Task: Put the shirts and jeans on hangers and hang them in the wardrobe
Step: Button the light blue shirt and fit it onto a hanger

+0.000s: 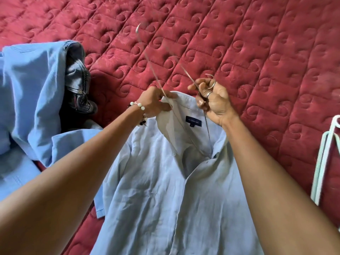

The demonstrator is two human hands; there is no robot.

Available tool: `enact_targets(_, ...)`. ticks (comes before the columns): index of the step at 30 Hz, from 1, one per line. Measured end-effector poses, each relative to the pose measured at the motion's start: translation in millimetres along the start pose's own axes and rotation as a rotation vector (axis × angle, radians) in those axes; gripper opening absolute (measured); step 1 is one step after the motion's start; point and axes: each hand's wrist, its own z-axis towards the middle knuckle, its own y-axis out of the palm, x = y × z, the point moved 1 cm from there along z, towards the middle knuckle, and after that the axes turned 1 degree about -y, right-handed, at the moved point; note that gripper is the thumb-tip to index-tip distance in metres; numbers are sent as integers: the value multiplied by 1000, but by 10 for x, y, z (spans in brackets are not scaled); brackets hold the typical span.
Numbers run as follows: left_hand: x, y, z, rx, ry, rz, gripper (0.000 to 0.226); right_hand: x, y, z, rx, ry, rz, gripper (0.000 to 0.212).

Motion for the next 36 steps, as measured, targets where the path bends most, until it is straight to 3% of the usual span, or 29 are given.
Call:
enact_targets(5, -190, -159, -83, 36, -66, -72, 33, 2, -301, -107, -93, 197, -209, 4)
enact_targets(15, -265, -223, -99, 124, -116, 223, 33, -128, -505, -725, -55, 352, -520, 11)
enact_targets(19, -177, -196, -76, 237, -110, 403, 37, -115, -521, -805, -172, 469, -881, 18)
enact_targets(22, -44, -100, -63, 315, -93, 446, 38, -126, -542, -815, -166, 446, -976, 18)
enact_targets(26, 168, 113, -6, 405, -126, 329, 40, -240, -478, -608, -131, 404, -1041, 12)
enact_targets(31, 344, 281, 79, 475, -208, 269, 31, -463, -279, -153, -90, 235, -1279, 11)
enact_targets(34, 343, 339, 120, 451, -163, 285, 30, -528, -332, -46, 161, 68, -1522, 6)
enact_targets(36, 337, 385, 138, 413, -115, 306, 32, -443, -406, -49, 352, 1, -1546, 2)
